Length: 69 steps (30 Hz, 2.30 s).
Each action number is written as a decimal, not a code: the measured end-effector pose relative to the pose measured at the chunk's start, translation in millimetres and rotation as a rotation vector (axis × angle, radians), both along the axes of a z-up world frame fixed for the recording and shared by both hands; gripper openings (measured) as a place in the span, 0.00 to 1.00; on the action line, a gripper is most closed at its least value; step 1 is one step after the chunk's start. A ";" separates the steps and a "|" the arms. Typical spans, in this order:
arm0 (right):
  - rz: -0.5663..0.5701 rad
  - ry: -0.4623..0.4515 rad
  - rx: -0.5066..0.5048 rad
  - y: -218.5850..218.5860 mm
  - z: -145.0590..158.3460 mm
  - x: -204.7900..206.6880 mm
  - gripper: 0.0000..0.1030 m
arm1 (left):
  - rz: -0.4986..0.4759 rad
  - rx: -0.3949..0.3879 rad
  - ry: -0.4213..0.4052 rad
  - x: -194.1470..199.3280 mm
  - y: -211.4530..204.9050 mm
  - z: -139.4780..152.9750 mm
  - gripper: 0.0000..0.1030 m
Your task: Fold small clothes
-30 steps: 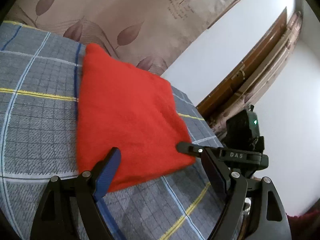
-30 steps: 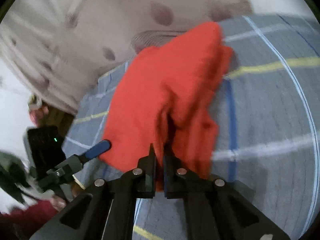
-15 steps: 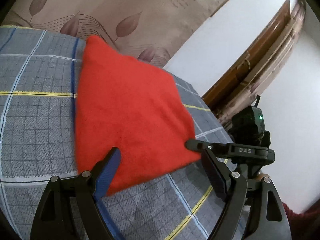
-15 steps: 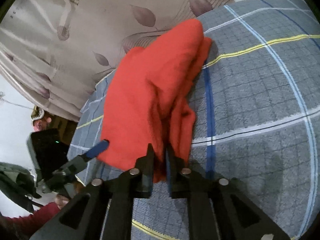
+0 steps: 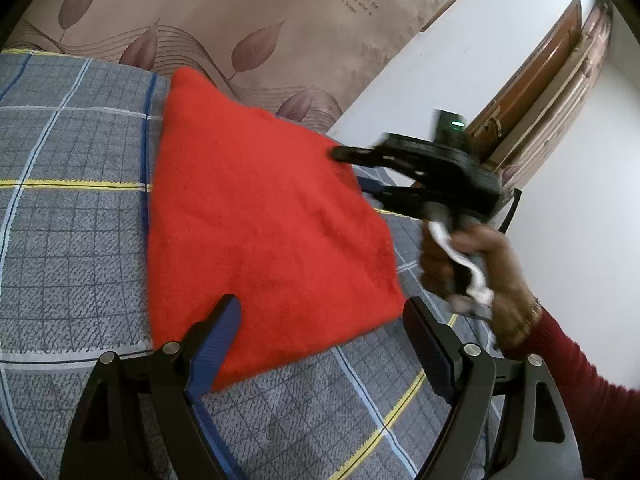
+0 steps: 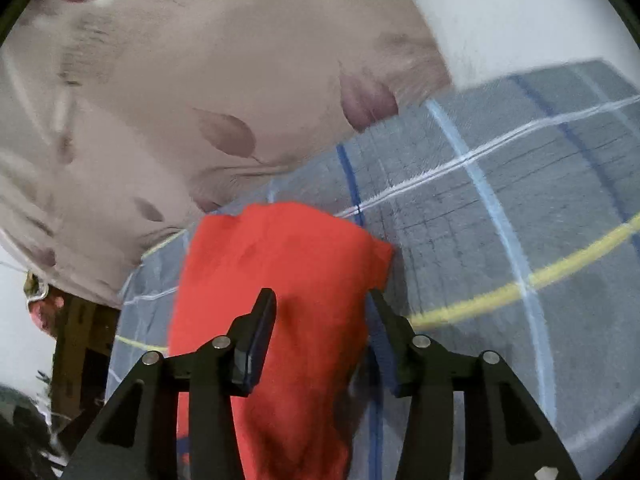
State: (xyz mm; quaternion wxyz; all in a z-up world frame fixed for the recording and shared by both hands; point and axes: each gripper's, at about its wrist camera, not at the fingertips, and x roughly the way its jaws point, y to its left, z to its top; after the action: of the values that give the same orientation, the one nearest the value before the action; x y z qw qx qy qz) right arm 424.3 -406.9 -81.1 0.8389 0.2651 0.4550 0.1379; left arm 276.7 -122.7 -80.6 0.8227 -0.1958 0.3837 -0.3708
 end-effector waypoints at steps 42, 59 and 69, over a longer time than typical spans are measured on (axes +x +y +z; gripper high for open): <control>0.187 -0.244 -0.207 46.0 39.3 -148.9 0.10 | 0.021 0.032 -0.006 -4.2 4.6 3.3 0.82; 0.182 -0.176 -0.317 61.9 -4.7 -124.4 0.00 | 0.038 0.052 -0.012 -2.9 3.0 6.4 0.82; 0.191 -0.178 -0.495 80.8 -6.4 -165.5 0.05 | 0.056 0.102 -0.027 -2.5 -4.3 9.5 0.82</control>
State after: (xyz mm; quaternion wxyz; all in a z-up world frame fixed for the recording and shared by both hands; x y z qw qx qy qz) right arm 258.8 -326.0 -87.5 0.8979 -0.0054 0.4224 0.1238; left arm 274.2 -127.0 -71.2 0.8468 -0.1592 0.3856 -0.3300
